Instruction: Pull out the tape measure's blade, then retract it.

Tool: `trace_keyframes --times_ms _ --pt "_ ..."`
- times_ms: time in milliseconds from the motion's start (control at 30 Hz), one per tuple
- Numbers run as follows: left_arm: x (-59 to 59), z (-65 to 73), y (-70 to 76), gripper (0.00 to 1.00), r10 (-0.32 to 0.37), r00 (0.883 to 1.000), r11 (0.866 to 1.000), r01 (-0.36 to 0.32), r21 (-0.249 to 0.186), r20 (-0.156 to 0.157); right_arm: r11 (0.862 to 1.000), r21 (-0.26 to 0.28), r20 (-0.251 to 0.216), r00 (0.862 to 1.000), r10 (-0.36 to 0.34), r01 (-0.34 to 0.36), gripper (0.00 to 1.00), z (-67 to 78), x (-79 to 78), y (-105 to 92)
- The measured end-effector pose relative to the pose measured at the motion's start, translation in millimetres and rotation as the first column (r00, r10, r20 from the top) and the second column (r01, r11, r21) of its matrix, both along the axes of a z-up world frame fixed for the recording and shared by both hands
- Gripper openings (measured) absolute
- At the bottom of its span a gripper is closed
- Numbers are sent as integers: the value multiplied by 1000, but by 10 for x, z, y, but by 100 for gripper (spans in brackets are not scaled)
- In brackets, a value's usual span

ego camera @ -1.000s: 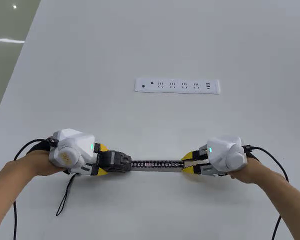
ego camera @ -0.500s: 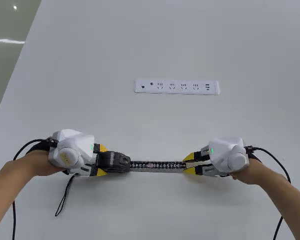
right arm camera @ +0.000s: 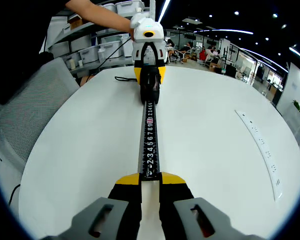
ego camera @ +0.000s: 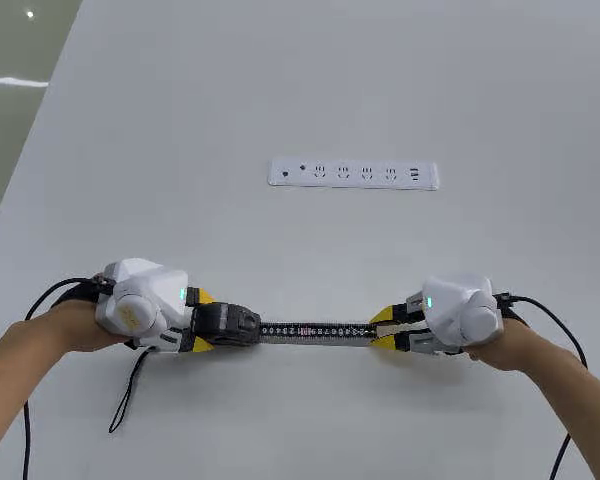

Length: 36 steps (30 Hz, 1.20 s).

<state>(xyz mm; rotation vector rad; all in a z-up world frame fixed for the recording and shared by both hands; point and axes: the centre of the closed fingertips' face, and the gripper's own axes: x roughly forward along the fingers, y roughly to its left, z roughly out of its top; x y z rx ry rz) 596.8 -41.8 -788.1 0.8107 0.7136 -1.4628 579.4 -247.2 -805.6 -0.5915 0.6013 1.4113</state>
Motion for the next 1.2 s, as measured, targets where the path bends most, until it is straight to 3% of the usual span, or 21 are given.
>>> trace_keyframes --times_ms 1200 --pt "-1 -4 -4 27 -3 1000 1000 3 8 0 1000 -13 -4 1000 -7 7 10 -14 -23 -173"
